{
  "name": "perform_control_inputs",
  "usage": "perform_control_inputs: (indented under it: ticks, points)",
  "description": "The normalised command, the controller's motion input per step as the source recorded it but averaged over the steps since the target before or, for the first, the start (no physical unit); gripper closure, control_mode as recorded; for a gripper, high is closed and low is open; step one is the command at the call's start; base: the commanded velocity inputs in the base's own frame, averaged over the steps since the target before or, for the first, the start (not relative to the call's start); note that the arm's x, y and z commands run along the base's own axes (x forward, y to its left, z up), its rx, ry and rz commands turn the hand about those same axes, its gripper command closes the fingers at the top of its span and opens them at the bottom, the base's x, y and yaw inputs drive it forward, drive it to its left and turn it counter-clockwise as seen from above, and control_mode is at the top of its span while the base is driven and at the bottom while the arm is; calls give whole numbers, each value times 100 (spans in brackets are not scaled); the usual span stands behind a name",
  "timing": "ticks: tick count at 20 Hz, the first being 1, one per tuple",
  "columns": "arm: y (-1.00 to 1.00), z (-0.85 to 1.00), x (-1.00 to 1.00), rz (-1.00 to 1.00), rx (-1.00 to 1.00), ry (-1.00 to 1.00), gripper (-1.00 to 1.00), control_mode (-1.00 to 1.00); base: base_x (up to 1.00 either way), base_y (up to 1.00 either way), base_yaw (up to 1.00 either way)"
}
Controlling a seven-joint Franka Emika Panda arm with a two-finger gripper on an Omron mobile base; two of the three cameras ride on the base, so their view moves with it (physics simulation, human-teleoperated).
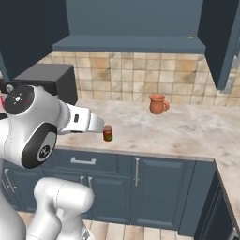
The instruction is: Pick the boxed food and canned food from the counter and place them in the cabinets closest to them.
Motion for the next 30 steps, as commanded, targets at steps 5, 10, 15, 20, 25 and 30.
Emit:
perform_control_inputs:
  ticks: [5,10,15,20,25,30]
  points:
    - [0,0,0,0,0,0,-100,100,30,-3,0]
    - [0,0,0,0,0,0,-100,100,30,-3,0]
    - [0,0,0,0,0,0,-100,100,37,-1,0]
    - [0,0,0,0,0,0,-100,100,44,-1,0]
    - [0,0,0,0,0,0,-100,100,42,-1,0]
    - [0,0,0,0,0,0,-100,100,41,0,0]
